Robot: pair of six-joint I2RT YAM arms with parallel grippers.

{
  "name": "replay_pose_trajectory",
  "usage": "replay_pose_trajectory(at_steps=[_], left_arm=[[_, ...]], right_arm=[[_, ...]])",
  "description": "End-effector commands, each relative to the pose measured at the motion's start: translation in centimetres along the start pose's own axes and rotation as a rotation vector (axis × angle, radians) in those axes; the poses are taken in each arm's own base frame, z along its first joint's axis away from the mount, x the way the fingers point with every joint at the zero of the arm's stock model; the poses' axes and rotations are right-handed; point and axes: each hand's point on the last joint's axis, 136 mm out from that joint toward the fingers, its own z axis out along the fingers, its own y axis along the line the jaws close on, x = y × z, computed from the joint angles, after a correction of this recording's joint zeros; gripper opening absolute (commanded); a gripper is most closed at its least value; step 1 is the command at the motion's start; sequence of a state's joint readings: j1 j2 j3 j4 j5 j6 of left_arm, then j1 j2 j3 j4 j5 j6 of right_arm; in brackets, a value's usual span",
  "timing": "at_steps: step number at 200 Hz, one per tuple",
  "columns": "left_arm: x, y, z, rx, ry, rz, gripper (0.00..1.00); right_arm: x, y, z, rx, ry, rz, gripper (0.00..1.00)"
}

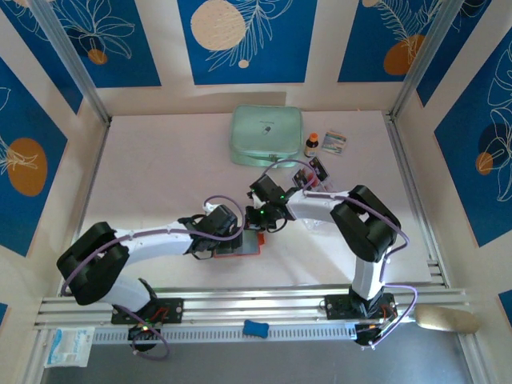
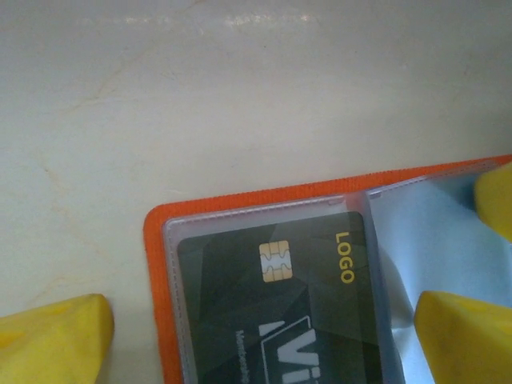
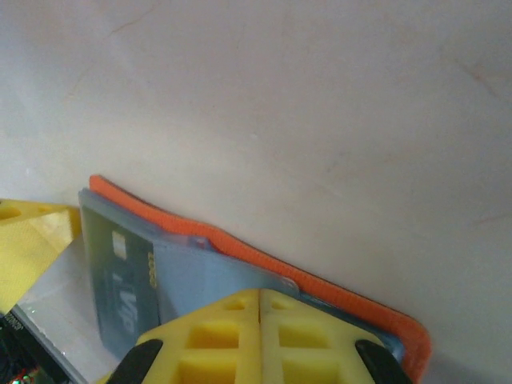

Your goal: Put the credit cards into the card holder

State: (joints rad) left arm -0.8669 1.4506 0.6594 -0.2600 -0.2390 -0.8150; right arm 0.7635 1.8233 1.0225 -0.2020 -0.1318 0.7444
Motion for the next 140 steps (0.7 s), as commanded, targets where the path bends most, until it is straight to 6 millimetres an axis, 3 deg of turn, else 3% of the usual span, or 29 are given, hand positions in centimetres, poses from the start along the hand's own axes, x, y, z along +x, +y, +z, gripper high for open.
replay_pose_trajectory(at_steps=[1,51,107,140], left_arm=[[1.1,0.5,0.6,-0.01,0.019,-0.007,0.94],[1.2,0.5,0.6,-0.006,0.018,-0.009,0.94],[1.3,0.5,0.7,-0.005,0.017,-0.011,0.94],[1.2,0.4,0.7,-0.001,0.015,-0.01,0.94]], right_arm=[[0.6,0.4,-1.3,-0.013,0.0,0.015,0.07],[1.0,0.1,-1.3,-0.016,-0.005,0.034,0.25],[1.3,-0.7,0.3,-0.002,0.027,0.053,0.27],[1.3,-0.2,0.8,-0.033,0.047,0.049,0.26]])
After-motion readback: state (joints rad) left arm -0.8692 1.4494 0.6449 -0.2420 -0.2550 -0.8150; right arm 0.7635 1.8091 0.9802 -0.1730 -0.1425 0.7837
